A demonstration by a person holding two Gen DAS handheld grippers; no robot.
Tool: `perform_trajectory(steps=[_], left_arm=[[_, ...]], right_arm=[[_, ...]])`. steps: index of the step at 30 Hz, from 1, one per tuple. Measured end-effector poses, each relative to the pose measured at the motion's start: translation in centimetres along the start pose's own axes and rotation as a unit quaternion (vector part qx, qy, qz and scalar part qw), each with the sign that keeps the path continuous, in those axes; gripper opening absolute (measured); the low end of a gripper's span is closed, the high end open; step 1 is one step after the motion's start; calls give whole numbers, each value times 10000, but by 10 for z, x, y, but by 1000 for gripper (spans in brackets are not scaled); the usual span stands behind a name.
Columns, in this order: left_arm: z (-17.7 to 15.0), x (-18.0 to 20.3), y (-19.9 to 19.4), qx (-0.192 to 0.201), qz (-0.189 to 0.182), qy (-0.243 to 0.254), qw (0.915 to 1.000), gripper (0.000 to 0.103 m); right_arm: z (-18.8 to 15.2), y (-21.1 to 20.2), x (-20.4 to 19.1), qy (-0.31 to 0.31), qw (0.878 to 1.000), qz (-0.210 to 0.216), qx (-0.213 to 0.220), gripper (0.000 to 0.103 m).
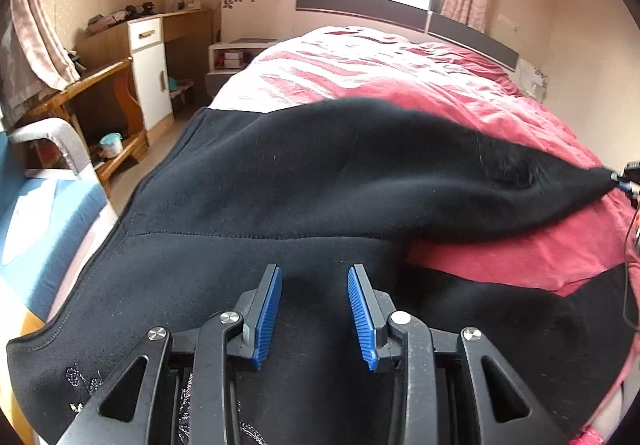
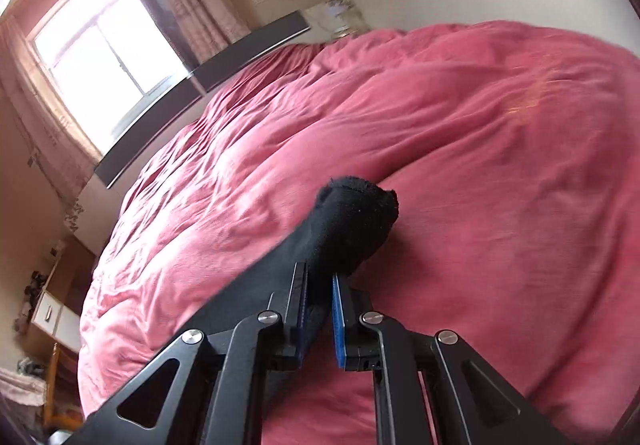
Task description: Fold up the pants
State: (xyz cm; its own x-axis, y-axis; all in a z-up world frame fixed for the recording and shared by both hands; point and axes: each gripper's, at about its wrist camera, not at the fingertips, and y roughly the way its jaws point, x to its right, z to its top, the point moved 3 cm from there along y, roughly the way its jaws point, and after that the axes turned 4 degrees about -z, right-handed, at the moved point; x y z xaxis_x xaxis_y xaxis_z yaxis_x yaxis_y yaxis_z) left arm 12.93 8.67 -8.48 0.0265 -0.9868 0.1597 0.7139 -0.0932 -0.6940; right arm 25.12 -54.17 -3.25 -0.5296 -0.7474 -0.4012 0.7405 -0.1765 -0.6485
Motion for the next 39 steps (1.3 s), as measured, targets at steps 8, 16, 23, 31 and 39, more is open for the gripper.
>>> perform_trajectory(steps=[8,16,23,31,39], left_arm=[[16,-21,-7,16,-65,-230,9997,36],[50,-78,6,-70,236,-903,9956,39],[92,-127,37,-108,527,-1434,9882,52],[145,-146,95,-348,862,-1237,9880,53],[168,-156,144,-431,791,-881,9920,54]], right_arm=[[-31,-15,69,378,9980,-420,-280,11],[-75,-8,87,751,9951,-430,-483,27],[-121,-39,32,-366,9984,-417,-117,39],[-156,-20,-59,-2156,9760,-310,-42,30],[-175,3,-53,-2360,9694,-678,-16,28]])
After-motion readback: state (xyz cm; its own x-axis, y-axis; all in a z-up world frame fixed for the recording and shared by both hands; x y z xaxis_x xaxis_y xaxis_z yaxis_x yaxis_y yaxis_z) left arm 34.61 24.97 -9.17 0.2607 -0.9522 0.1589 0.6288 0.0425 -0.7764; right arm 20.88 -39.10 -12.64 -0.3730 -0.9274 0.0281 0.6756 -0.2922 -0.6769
